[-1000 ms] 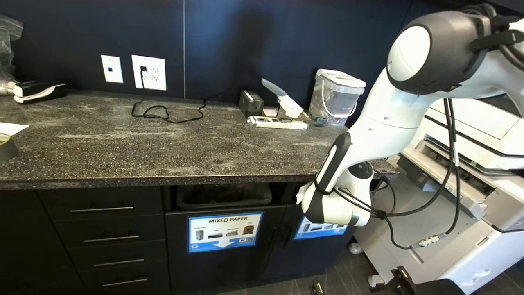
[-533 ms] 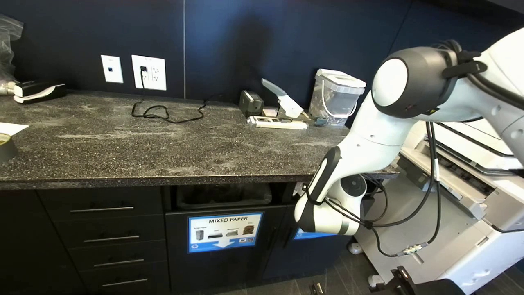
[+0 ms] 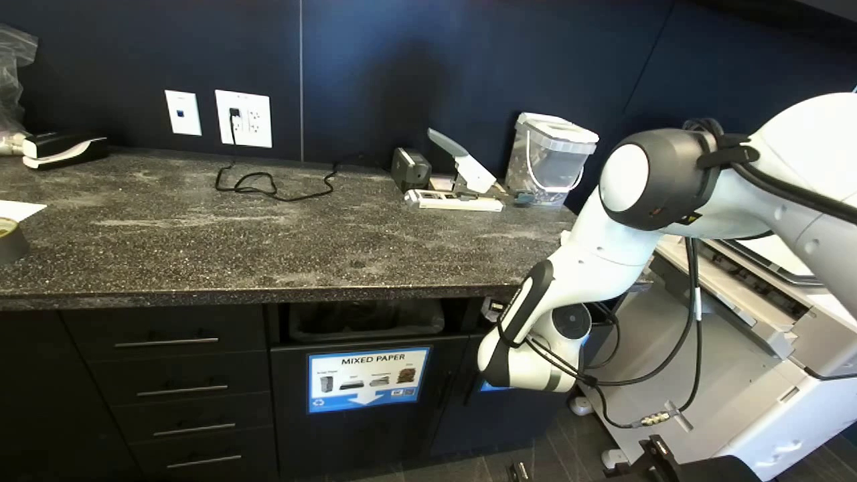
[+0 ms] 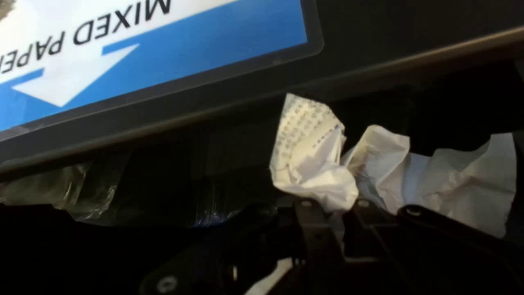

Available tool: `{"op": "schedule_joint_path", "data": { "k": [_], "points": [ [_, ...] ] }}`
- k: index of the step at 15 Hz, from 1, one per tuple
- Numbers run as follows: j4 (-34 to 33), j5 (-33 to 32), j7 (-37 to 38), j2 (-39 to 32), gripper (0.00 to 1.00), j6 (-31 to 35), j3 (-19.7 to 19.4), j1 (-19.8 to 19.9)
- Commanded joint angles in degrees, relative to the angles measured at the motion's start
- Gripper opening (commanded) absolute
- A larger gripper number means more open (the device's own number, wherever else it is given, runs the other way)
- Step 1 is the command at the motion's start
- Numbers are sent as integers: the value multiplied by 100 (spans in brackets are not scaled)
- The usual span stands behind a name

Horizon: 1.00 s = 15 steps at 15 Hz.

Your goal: Put the papers in the bin to the right

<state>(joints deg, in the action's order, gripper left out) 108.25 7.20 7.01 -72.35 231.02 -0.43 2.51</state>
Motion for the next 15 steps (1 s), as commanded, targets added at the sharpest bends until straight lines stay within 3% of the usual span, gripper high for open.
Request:
{"op": "schedule_joint_path", "data": {
  "k": [1,7,8,10,15],
  "points": [
    [-786,-180,66,-469,13,68,106,167],
    [-1366,94,-67,-804,13,-214,69,86],
    [-1400,66,-118,-816,39,-271,37,56],
    [-1440,52,-187,-826,43,-326,-5,18],
    [-1243,99,-529,-690,79,-277,-202,-127]
  ]
}}
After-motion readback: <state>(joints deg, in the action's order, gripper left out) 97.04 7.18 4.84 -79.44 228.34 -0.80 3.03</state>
